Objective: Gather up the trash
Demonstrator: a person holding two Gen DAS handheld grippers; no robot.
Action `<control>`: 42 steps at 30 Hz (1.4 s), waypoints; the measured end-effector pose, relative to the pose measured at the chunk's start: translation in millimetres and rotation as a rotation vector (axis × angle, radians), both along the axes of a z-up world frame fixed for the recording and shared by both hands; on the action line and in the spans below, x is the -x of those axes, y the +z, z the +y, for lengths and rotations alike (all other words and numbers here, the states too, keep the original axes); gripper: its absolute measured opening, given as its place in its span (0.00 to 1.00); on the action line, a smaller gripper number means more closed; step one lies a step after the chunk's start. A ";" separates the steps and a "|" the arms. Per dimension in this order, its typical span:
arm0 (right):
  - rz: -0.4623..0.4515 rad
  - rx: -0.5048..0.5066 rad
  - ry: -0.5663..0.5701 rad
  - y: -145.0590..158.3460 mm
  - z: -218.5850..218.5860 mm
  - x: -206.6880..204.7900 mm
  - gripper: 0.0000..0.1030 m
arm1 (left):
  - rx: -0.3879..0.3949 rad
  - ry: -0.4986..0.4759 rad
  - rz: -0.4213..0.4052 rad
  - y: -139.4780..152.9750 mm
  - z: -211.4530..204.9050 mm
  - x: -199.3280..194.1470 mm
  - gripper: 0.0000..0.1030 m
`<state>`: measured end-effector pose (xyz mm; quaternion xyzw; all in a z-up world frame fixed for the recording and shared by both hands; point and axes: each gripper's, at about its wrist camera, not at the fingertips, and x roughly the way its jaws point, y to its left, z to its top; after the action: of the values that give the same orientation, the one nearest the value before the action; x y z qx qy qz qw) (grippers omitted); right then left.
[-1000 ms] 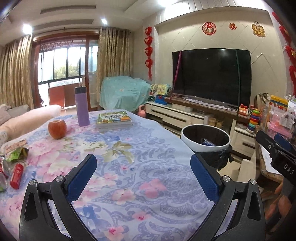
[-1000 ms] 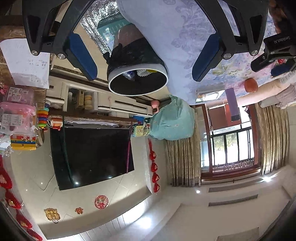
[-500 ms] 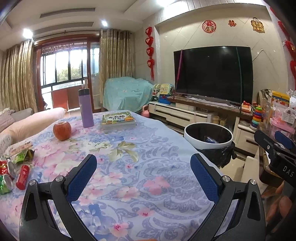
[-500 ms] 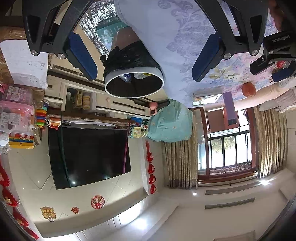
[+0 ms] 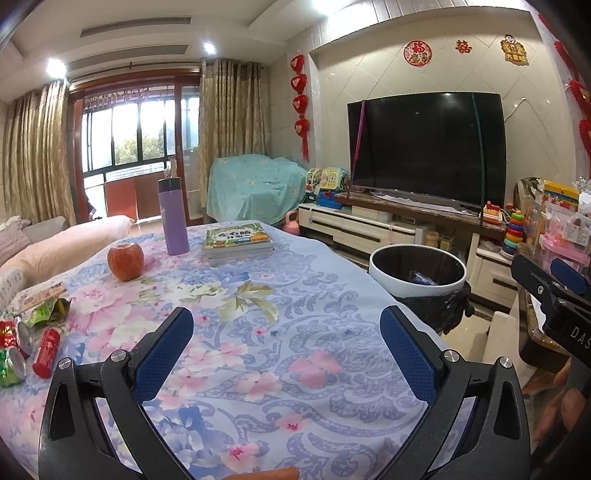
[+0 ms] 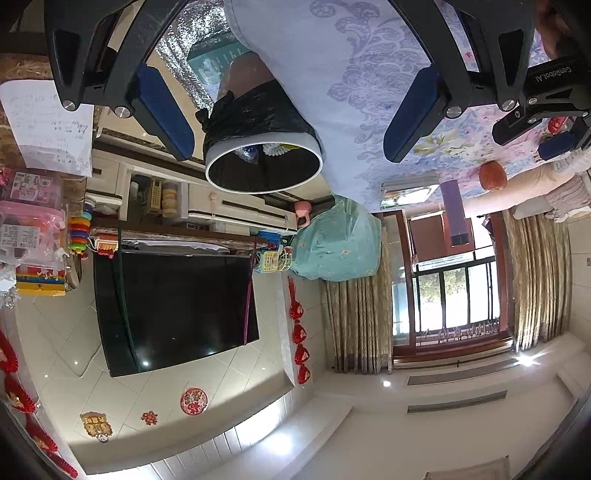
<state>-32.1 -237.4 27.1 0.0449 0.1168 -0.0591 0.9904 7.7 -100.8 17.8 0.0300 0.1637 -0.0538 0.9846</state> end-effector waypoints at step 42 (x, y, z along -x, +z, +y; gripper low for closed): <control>0.000 -0.004 0.013 2.6 5.5 0.7 1.00 | -0.007 -0.004 -0.011 1.1 -3.4 3.2 1.00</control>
<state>-32.8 -231.9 29.7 0.0462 0.1171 -0.0524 0.9907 4.5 -104.2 18.9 0.0342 0.1584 -0.0548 0.9853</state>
